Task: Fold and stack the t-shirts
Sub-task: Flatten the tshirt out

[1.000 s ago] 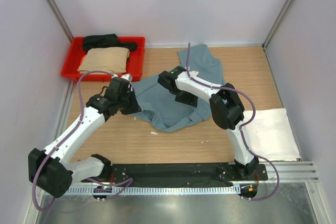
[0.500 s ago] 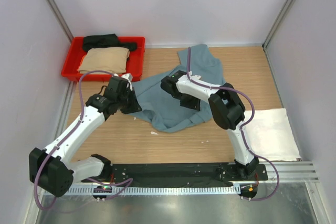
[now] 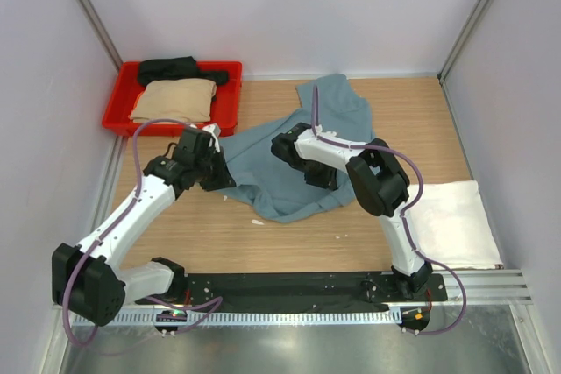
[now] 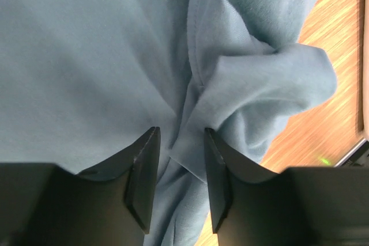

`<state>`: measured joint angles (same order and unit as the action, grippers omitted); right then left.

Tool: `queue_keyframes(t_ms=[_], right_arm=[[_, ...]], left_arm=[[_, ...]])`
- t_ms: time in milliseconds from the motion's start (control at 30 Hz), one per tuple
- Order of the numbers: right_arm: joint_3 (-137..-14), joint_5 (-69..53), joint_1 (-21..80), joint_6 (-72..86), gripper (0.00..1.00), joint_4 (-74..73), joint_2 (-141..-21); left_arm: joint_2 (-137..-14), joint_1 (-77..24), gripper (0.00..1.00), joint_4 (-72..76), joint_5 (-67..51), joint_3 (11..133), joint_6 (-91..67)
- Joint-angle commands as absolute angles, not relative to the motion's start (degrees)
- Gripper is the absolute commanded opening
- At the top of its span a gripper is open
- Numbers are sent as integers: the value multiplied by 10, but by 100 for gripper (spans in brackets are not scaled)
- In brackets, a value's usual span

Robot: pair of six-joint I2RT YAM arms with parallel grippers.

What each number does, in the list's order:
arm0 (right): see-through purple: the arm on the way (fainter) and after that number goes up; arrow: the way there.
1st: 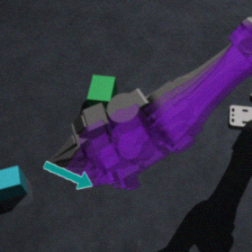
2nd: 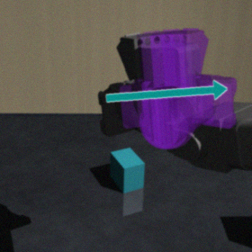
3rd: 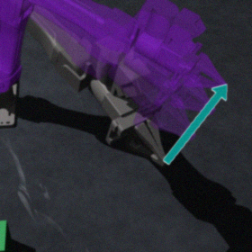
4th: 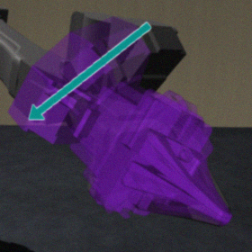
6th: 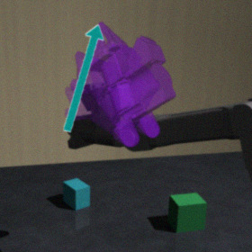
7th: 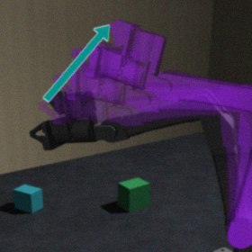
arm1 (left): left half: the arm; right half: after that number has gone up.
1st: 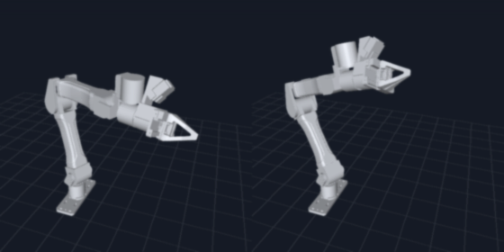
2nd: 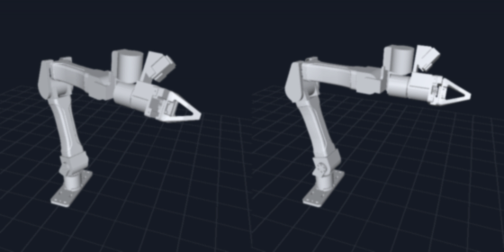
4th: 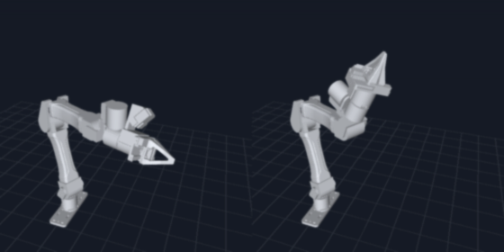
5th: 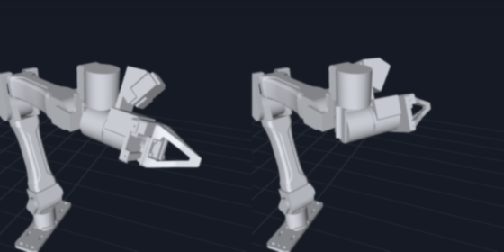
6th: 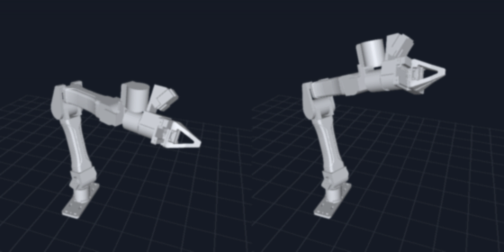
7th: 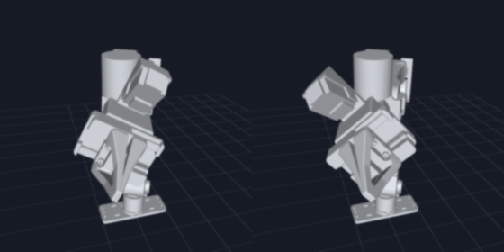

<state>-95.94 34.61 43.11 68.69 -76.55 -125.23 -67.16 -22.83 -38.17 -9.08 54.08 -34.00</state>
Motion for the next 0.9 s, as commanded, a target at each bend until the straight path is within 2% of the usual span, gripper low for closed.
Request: queue_keyframes(t_ms=[0,100,200,300,333,433,533,700,767,867], right_arm=[[-968,344,432,683,44,-785,-1238],[-956,332,432,675,43,-762,-1236],[-941,310,432,674,37,-742,-1235],[-905,286,432,670,26,-694,-1220],[-892,285,432,671,16,-690,-1211],[-868,295,432,666,1,-686,-1189],[-813,315,432,665,1,-713,-1122],[-662,296,431,698,1,-675,-897],[-613,274,431,678,1,-617,-853],[-594,275,431,671,1,-608,-823]], left_arm=[[-674,-224,0,-358,-109,536,-331],[-673,-221,0,-357,-110,534,-330],[-673,-217,0,-359,-113,532,-329],[-673,-213,0,-362,-113,533,-326],[-672,-212,0,-363,-113,534,-325],[-669,-205,0,-369,-113,535,-322],[-668,-200,0,-377,-115,537,-316],[-678,-194,0,-378,-119,534,-316],[-685,-192,0,-377,-120,532,-317],[-693,-192,0,-381,-125,529,-322]])
